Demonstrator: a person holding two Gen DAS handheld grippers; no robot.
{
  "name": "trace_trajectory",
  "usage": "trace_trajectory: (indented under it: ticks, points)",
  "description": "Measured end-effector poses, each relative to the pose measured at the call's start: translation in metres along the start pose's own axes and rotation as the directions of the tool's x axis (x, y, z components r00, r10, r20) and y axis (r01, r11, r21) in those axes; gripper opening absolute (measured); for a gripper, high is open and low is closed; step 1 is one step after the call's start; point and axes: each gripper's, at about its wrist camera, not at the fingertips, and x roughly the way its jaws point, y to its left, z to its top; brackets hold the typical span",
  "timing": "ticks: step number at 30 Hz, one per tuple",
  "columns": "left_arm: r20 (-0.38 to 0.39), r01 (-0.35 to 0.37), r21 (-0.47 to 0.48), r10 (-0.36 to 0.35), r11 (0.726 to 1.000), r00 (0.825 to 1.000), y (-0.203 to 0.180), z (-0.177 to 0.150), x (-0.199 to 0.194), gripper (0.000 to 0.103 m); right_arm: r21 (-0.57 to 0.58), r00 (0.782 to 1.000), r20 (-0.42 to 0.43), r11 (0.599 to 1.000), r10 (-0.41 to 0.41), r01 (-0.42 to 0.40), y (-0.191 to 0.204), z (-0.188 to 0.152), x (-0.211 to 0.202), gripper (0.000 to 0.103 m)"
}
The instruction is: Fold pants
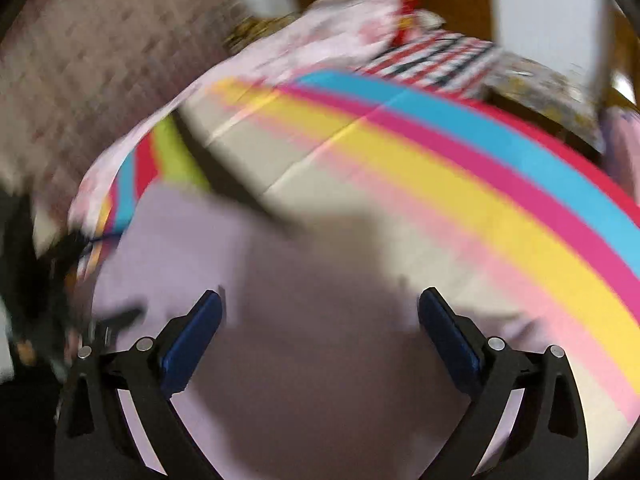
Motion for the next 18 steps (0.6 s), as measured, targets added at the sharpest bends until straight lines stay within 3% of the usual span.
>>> trace_trajectory:
  ticks: [1,2,3,5,7,9,11,12,13,15,18]
  points:
    - [0.004,0.002,-0.007,-0.002,1.000,1.000,0.000,-0.001,0.000,0.102,0.041,1.000,0.029,0.999,-0.011,0.009,-0.004,0.009,-0.006,0.097]
    - [0.008,0.004,-0.015,-0.004,1.000,1.000,0.001,-0.002,-0.001,0.102,0.048,0.999,0.038,0.998,0.036,-0.037,-0.001,0.012,-0.010,0.097]
    - [0.008,0.004,-0.017,-0.004,1.000,1.000,0.001,-0.001,0.000,0.102,0.023,0.994,0.034,0.995,0.100,-0.101,0.008,0.014,-0.012,0.097]
    - [0.006,0.007,-0.024,-0.007,1.000,1.000,0.002,-0.001,0.000,0.102,-0.087,0.990,-0.011,0.987,0.138,-0.138,0.032,0.011,-0.007,0.097]
    - [0.007,0.017,-0.030,-0.016,0.999,1.000,0.003,0.000,0.001,0.102,-0.165,0.993,-0.084,0.982,0.083,-0.096,0.045,0.008,0.011,0.097]
    - [0.011,0.022,-0.033,-0.022,0.999,1.000,0.004,-0.002,0.000,0.102,-0.159,0.989,-0.112,0.984,-0.098,0.079,0.033,0.014,0.033,0.097]
    - [0.015,0.024,-0.033,-0.023,0.999,1.000,0.005,-0.003,0.000,0.102,-0.076,0.984,-0.033,0.982,-0.177,0.174,0.016,0.024,0.025,0.097]
    - [0.013,0.025,-0.035,-0.025,0.999,1.000,0.005,-0.003,0.001,0.102,-0.013,0.970,0.029,0.970,-0.243,0.244,0.009,0.030,0.015,0.098]
    - [0.013,0.029,-0.038,-0.028,0.999,1.000,0.006,-0.003,0.001,0.102,0.079,0.959,0.091,0.962,-0.268,0.261,-0.001,0.035,-0.002,0.098]
    - [0.013,0.032,-0.041,-0.032,0.999,0.999,0.007,-0.003,0.002,0.102,0.184,0.965,0.163,0.967,-0.208,0.177,-0.013,0.033,-0.027,0.098]
    - [0.015,0.038,-0.044,-0.037,0.998,0.999,0.007,-0.003,0.002,0.102,0.184,0.965,0.204,0.974,-0.166,0.128,-0.005,0.014,-0.059,0.098]
